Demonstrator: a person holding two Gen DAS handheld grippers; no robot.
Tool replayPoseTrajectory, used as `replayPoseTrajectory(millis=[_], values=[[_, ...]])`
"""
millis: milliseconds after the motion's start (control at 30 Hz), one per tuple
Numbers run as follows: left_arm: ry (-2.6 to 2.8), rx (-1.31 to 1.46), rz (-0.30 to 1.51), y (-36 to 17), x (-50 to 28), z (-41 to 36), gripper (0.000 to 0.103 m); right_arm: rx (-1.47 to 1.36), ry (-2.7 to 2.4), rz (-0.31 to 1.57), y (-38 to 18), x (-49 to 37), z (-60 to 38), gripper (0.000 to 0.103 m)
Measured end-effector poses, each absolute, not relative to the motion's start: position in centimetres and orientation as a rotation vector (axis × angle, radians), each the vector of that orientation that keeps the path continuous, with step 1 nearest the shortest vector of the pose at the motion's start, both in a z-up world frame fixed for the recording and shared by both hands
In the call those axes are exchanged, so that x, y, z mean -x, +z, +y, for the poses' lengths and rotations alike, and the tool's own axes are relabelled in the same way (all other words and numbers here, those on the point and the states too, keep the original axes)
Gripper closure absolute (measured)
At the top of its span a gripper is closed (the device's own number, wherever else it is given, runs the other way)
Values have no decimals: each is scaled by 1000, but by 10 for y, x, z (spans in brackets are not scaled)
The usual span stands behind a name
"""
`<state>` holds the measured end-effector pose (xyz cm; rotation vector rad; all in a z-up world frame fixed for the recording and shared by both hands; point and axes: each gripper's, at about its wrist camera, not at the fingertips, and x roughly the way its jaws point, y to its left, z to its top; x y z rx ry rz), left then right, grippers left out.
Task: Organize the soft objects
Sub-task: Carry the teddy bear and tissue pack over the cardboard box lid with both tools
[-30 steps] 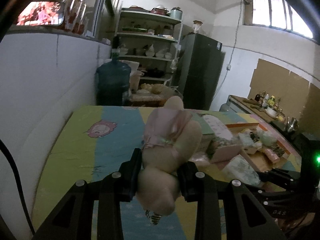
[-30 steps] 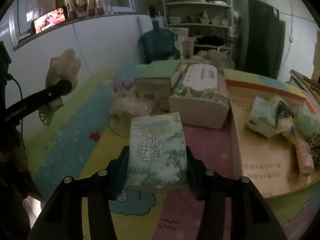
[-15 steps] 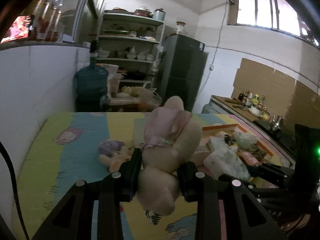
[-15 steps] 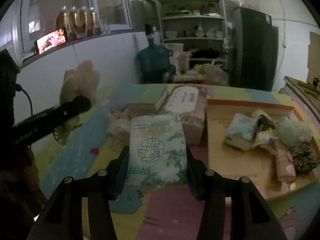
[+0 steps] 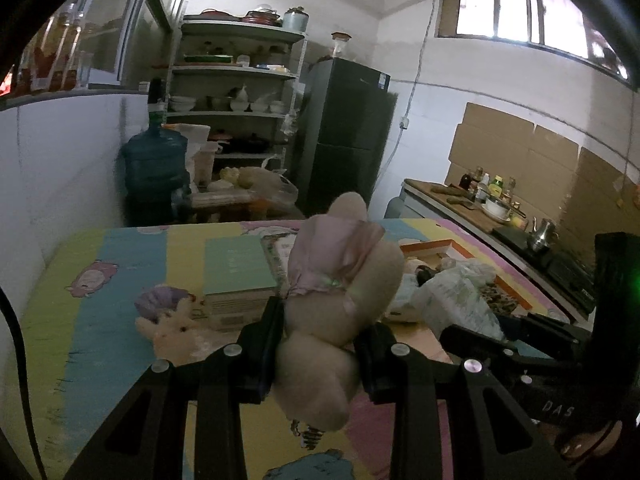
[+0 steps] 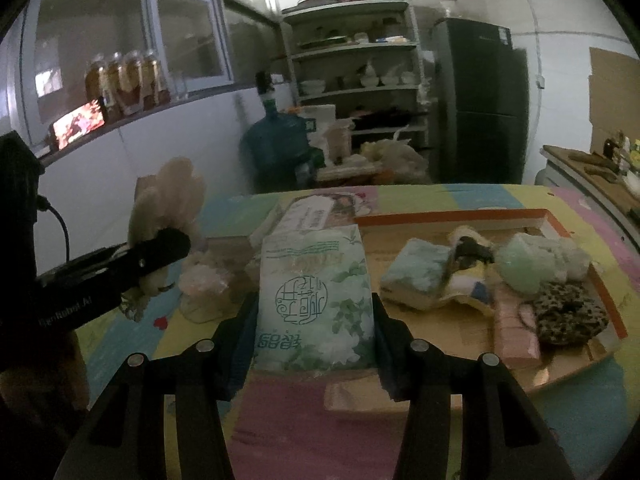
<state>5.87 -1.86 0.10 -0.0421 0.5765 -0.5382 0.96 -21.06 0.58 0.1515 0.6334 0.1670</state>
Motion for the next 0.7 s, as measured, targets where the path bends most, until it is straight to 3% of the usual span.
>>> replayPoseTrajectory(millis=[700], values=[[-608,28,623,-7,-64,-93,69,-221,82,607,9,4,-283,50]])
